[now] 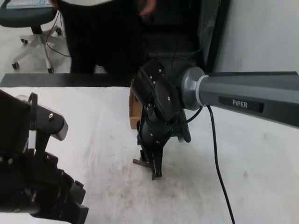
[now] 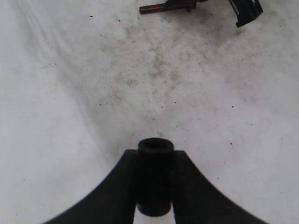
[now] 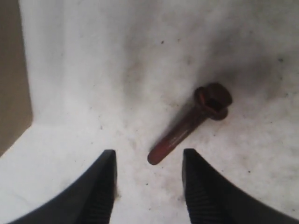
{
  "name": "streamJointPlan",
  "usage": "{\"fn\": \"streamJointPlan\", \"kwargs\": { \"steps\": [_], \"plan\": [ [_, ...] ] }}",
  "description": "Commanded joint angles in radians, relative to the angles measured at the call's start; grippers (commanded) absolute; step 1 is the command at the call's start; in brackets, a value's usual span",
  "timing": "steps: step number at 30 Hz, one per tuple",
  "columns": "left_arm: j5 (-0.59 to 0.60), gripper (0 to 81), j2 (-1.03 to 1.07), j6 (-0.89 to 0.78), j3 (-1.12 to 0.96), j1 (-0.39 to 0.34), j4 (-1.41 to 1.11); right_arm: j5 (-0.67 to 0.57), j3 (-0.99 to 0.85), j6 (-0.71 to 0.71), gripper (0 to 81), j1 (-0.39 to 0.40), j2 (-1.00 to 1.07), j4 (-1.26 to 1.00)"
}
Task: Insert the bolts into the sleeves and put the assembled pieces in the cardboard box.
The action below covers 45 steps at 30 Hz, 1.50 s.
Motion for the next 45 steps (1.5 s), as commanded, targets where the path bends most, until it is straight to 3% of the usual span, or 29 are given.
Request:
{"fn": "streamJointPlan", "kwargs": {
  "steps": [1,7,32,34,39,40,45],
  "plan": [
    [0.001,0.3,-0.013,0.008,-0.005,0.003,-0.006,0.01,-0.004,0.044,42.6,0.002,-0.013,0.106],
    [0.001,0.3,-0.021,0.008,-0.005,0.003,-0.011,0.075,-0.004,0.058,42.6,0.002,-0.013,0.217],
    [-0.005,0.3,-0.021,0.016,-0.005,0.003,-0.005,0.093,0.056,0.152,42.4,0.029,-0.009,0.055],
    [-0.005,0.3,-0.021,0.016,-0.005,0.003,-0.004,0.093,0.057,0.152,37.7,0.029,-0.009,0.055],
    [-0.005,0.3,-0.021,0.024,-0.005,0.003,-0.004,0.096,0.079,0.152,4.4,0.029,-0.009,-0.029],
    [-0.005,0.3,-0.021,0.024,-0.005,0.003,-0.004,0.096,0.081,0.152,0.8,0.029,-0.009,-0.041],
    [-0.007,0.3,-0.021,0.023,-0.005,0.003,-0.004,0.106,0.099,0.146,0.8,0.029,-0.009,-0.071]
  ]
}}
